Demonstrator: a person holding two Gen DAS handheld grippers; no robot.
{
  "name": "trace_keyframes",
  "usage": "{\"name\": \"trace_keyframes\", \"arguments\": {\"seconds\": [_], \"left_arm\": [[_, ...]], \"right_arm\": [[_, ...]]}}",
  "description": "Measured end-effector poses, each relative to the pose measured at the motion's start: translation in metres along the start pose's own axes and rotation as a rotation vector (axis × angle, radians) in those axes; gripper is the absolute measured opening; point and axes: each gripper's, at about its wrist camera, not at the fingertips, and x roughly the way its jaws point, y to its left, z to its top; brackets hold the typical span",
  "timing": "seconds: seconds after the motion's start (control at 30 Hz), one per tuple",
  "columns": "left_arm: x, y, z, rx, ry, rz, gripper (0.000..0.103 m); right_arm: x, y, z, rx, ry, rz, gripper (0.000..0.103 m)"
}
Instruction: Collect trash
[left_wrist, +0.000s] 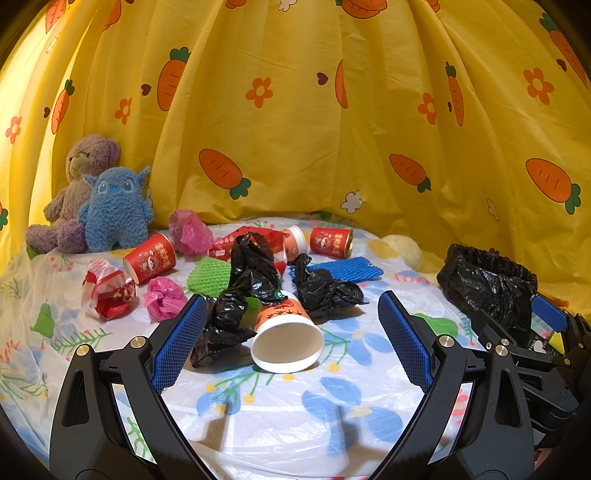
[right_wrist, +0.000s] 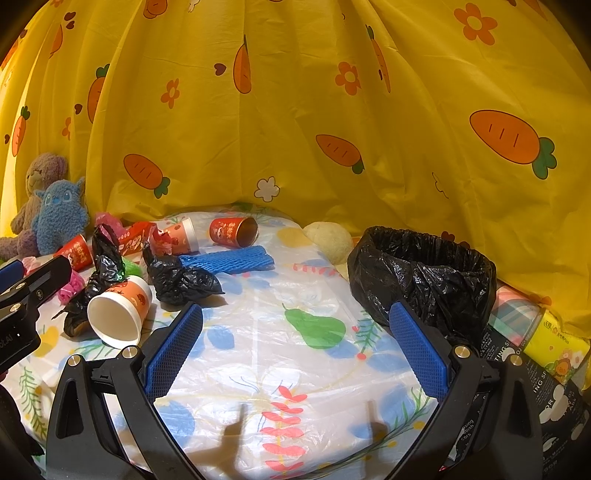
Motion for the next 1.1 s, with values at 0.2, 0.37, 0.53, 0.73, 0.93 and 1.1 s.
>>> {"name": "trace_keyframes", "arguments": {"seconds": [0.2,0.37,0.53,0.73,0.93,1.1], "left_arm": [[0.0,-0.001,0.0,0.0,0.0,-0.001,0.092],[0.0,-0.004,0.0,0.0,0.0,-0.002,0.092],[0.003,-0.011,-0.001,-0.003,0.002,-0.008,0.092],[0.001,-0.007,-0.003,-0.013,0.001,-0.023,0.092],[0.002,-0.001,-0.005,-0.029,0.001,-0.033,0.092],[0.004,0.013,-0.01,-0.037,0.001,-0.025,0.092]], "right_arm": [[0.0,0.0,0.0,0.0,0.0,0.0,0.098],[0.003,-0.002,-0.001,0.001,-0.001,0.0,0.098],[0.002,-0.001,-0.001,0.0,0.0,0.0,0.098],[0.001,-0.002,-0.002,0.002,0.0,-0.004,0.098],[0.007,-0.002,-0.003,-0.001,0.001,0.006,0.098],[0.007,-0.002,-0.005,-0.005,-0.002,0.033,0.098]]}}
